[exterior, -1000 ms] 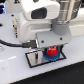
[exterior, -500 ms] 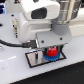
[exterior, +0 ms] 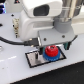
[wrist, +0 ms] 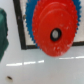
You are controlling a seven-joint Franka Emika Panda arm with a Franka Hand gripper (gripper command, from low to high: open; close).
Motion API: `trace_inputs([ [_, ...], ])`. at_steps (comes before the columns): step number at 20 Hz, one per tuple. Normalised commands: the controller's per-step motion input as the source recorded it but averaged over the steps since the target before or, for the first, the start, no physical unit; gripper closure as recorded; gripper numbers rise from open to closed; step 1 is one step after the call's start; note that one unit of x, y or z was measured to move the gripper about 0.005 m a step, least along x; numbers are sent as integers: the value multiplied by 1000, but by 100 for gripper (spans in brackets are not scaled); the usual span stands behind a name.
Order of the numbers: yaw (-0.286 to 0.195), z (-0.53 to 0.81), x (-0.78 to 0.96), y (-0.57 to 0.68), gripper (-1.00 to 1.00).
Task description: Insert the blue gear onto the right peg, followed by the red gear
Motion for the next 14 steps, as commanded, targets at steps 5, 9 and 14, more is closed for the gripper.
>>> trace_inputs([
  [5, 0, 467, -5, 73, -100],
  [9, 0, 13, 2, -13, -100],
  [14, 0, 3, -2, -10, -100],
])
